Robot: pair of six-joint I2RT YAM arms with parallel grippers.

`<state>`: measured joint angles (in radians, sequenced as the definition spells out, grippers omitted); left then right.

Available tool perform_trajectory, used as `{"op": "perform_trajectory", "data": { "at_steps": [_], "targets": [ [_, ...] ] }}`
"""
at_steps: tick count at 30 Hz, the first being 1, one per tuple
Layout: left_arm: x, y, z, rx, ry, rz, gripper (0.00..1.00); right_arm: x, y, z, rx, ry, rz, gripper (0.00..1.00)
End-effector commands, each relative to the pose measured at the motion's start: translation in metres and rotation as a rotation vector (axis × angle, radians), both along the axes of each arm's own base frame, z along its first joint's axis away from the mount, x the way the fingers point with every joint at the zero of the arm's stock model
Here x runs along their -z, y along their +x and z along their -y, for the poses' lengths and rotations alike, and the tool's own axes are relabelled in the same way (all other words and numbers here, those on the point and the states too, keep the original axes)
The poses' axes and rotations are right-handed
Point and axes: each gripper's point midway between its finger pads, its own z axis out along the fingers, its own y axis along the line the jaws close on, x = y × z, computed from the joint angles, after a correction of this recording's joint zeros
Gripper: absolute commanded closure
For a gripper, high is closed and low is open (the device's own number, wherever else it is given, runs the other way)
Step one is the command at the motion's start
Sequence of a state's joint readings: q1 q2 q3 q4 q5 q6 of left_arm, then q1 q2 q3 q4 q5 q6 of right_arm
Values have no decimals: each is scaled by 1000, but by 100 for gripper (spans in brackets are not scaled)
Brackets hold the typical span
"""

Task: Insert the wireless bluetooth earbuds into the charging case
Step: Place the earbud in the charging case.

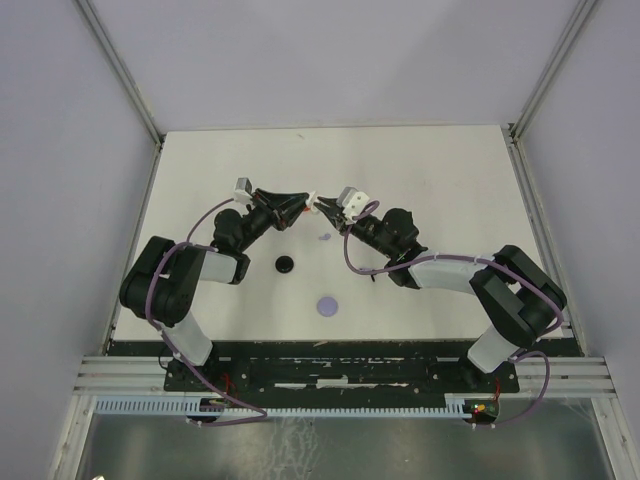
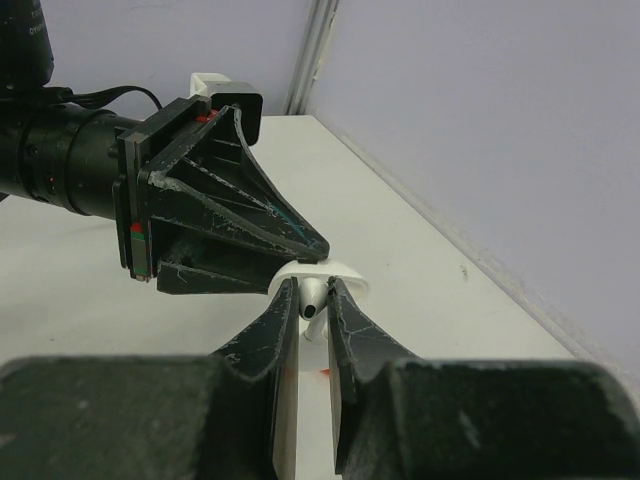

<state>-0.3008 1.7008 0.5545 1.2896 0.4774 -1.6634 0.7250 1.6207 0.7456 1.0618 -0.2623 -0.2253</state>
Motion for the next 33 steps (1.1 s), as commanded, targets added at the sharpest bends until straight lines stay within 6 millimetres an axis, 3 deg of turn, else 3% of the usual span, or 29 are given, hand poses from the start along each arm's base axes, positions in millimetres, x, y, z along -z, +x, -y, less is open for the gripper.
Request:
{"op": "perform_trajectory", "data": {
  "at_steps": [1,17,33],
  "targets": [
    [-37,-6,3,29,-55,95,97,-11,-4,-4,-21,31,34,98],
    [-41,-8,3,30,-58,107,97,-10,-5,-7,-33,30,26,99],
    [-49,-8,-1,14,-97,95,97,-8,-3,4,19,35,39,99]
  ]
}}
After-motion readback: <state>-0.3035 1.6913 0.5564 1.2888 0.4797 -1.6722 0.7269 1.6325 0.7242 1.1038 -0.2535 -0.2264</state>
